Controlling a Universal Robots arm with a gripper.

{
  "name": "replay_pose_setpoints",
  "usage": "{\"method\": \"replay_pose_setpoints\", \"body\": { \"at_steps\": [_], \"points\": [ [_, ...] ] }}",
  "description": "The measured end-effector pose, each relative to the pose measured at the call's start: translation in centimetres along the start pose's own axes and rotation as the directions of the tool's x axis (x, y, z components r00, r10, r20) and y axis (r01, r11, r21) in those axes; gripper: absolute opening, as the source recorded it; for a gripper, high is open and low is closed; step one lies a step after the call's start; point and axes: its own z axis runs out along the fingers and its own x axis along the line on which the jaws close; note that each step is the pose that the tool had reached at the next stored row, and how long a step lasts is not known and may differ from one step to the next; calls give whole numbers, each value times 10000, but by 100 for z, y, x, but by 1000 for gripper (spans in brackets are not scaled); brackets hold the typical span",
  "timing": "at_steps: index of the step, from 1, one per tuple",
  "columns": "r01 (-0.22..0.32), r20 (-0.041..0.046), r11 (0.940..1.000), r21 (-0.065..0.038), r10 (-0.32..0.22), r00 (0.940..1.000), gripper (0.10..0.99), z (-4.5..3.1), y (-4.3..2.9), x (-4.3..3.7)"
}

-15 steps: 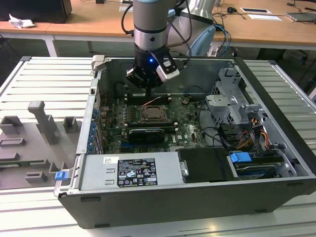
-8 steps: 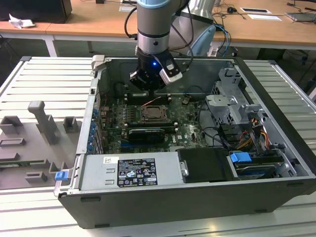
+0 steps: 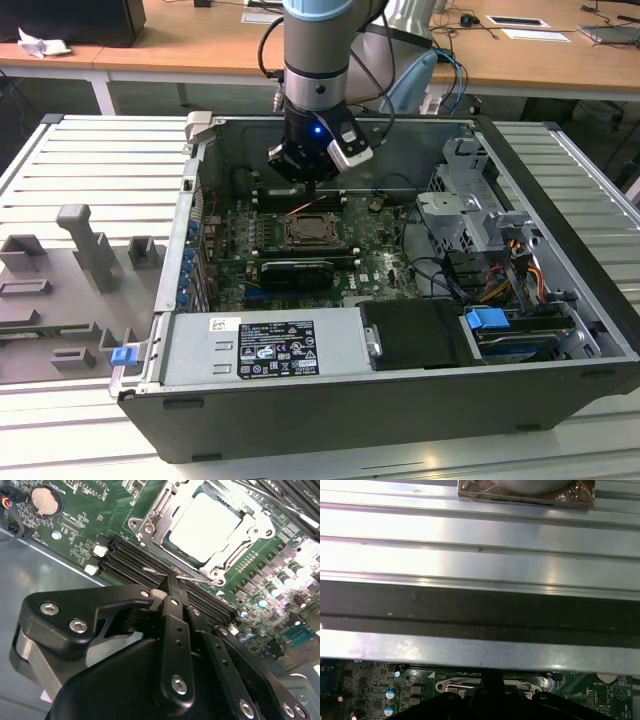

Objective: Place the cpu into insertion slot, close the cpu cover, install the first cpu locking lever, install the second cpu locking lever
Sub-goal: 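Install the first cpu locking lever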

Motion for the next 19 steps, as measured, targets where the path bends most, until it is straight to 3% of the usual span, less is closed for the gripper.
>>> {"method": "replay_pose_setpoints", "body": {
  "at_steps": [9, 19],
  "points": [
    [-3, -1, 10000, 2, 3, 10000, 106, 58, 7, -90],
    [-62, 4, 10000, 35, 62, 10000, 106, 224, -12, -147]
  ]
}}
